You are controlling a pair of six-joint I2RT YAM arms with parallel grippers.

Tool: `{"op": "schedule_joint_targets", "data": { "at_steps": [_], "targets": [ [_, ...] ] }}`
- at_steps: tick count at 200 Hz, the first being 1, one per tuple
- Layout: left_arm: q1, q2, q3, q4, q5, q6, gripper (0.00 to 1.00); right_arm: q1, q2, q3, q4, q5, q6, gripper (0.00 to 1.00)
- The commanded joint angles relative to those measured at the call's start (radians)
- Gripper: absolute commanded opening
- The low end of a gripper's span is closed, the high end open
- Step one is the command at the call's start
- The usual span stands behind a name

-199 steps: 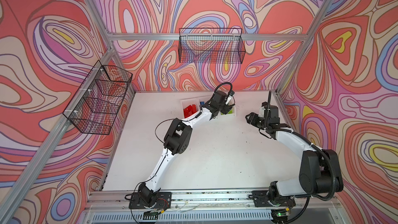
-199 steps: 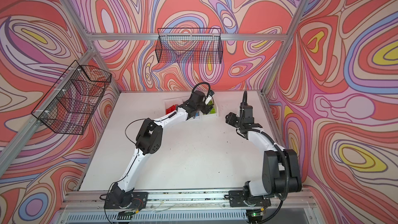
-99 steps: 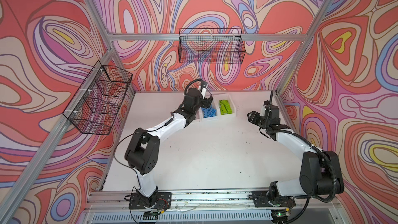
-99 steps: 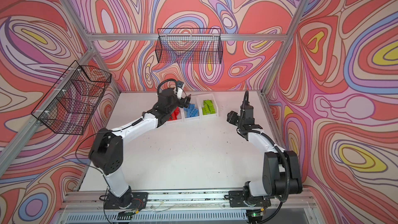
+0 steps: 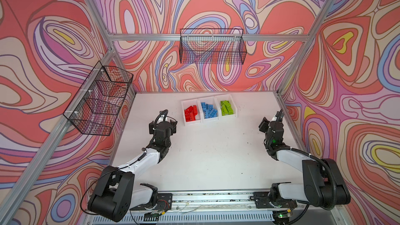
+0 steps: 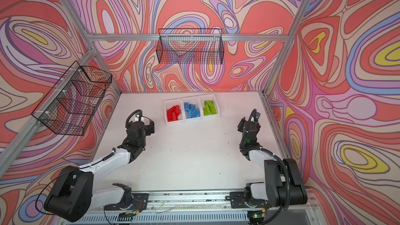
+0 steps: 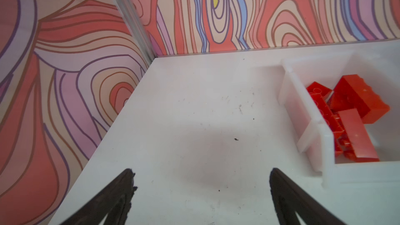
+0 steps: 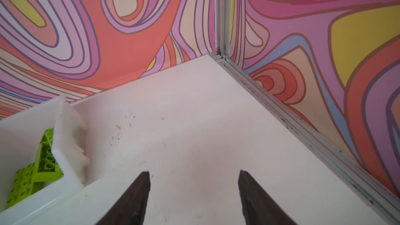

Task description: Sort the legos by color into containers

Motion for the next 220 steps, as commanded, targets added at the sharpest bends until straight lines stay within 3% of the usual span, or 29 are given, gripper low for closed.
{"op": "schedule_joint_targets", "data": {
  "at_steps": [1,11,53,75,91,123,132,137,150,163,165,168,172,178,190,205,220],
  "targets": [
    [0.014,0.025,-0.074,0.182,-0.076,0.035,1.0,-0.004,0.053,-0.02,0.164,0.064,-0.057,0.69],
    [0.022,0.032,-0.069,0.14,-0.077,0.027,1.0,-0.005,0.079,-0.031,0.205,0.065,-0.058,0.68],
    [0.082,0.172,-0.164,0.502,-0.02,0.113,1.0,-0.005,0.216,-0.086,0.418,0.042,-0.07,0.67],
    [0.114,0.257,-0.147,0.535,0.05,0.106,1.0,-0.004,0.239,-0.077,0.419,0.006,-0.084,0.68],
    [0.134,0.22,-0.113,0.394,0.097,0.062,1.0,-0.004,0.246,-0.074,0.427,-0.025,-0.098,0.68],
    [0.231,0.239,-0.085,0.322,0.316,0.014,1.0,-0.005,0.317,-0.107,0.559,-0.135,-0.138,0.68],
    [0.243,0.288,-0.114,0.422,0.333,0.016,1.0,0.0,0.346,-0.117,0.631,-0.14,-0.154,0.7],
    [0.243,0.306,-0.135,0.504,0.329,0.025,1.0,0.004,0.327,-0.103,0.558,-0.145,-0.154,0.71],
    [0.243,0.256,-0.122,0.392,0.331,0.001,1.0,0.004,0.34,-0.094,0.569,-0.145,-0.157,0.73],
    [0.243,0.3,-0.13,0.488,0.344,0.029,1.0,0.006,0.333,-0.085,0.536,-0.145,-0.156,0.75],
    [0.243,0.297,-0.128,0.479,0.346,0.028,1.0,0.006,0.334,-0.085,0.539,-0.143,-0.157,0.78],
    [0.243,0.287,-0.121,0.448,0.349,0.021,1.0,0.006,0.336,-0.087,0.548,-0.141,-0.159,0.94],
    [0.243,0.274,-0.11,0.402,0.344,0.012,1.0,0.008,0.339,-0.089,0.558,-0.14,-0.16,0.98],
    [0.244,0.266,-0.101,0.368,0.343,0.007,1.0,0.006,0.336,-0.089,0.548,-0.142,-0.158,0.98],
    [0.244,0.296,-0.121,0.461,0.339,0.023,1.0,0.008,0.337,-0.09,0.557,-0.141,-0.159,0.98],
    [0.244,0.27,-0.106,0.384,0.342,0.011,1.0,0.009,0.336,-0.088,0.548,-0.137,-0.16,0.98],
    [0.244,0.291,-0.12,0.451,0.339,0.021,1.0,0.011,0.336,-0.087,0.548,-0.136,-0.161,0.98]
  ]
}}
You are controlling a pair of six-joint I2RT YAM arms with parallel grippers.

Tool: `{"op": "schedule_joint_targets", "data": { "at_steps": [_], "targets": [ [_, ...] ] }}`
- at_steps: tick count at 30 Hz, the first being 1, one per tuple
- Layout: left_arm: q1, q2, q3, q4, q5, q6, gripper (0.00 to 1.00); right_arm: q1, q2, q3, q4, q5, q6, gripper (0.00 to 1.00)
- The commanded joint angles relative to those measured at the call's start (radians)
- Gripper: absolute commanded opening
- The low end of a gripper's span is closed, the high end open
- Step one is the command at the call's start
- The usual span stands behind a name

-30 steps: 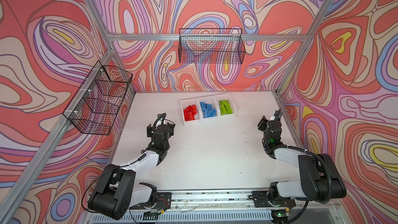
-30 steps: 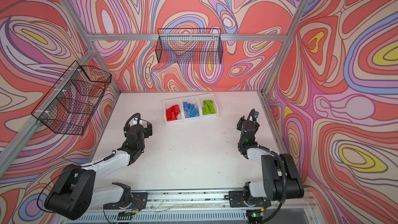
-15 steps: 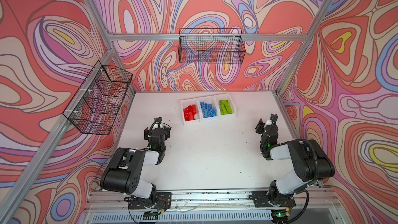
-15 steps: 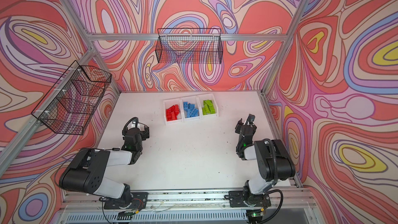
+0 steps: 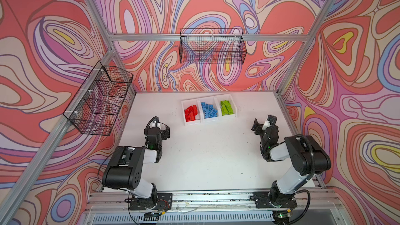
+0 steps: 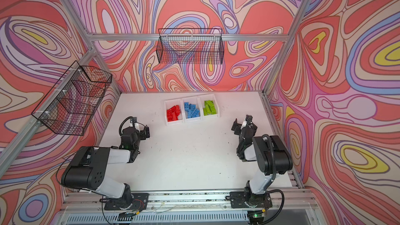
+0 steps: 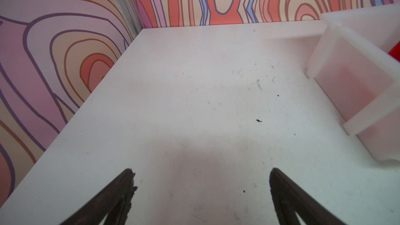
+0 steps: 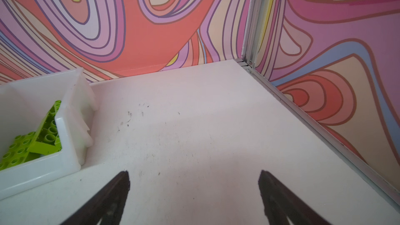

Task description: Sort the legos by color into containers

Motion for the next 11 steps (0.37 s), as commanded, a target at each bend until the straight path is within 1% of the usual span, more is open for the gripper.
{"op": "schedule_joint_targets", "data": {
  "at_steps": [1,3,5,7,8,10,11],
  "targets": [
    [0.004,0.013,0.0,0.053,0.014,-0.008,1.0,0.007,0.005,0.002,0.028,-0.004,-0.021,0.98],
    [0.004,-0.002,0.01,0.007,0.015,-0.016,1.0,0.006,0.007,0.003,0.029,-0.006,-0.021,0.98],
    [0.004,0.011,0.001,0.047,0.014,-0.009,1.0,0.008,0.006,0.01,0.014,-0.002,-0.024,0.98],
    [0.004,0.002,0.007,0.02,0.015,-0.014,1.0,0.009,0.008,0.01,0.017,0.0,-0.024,0.98],
    [0.004,0.007,0.003,0.034,0.014,-0.01,1.0,0.01,0.007,0.009,0.02,-0.001,-0.025,0.98],
    [0.004,0.005,0.004,0.03,0.015,-0.012,1.0,0.01,0.008,0.007,0.023,-0.042,-0.04,0.98],
    [0.004,0.007,0.004,0.03,0.014,-0.011,1.0,0.01,0.01,0.026,-0.016,-0.076,-0.053,0.98]
  ]
}}
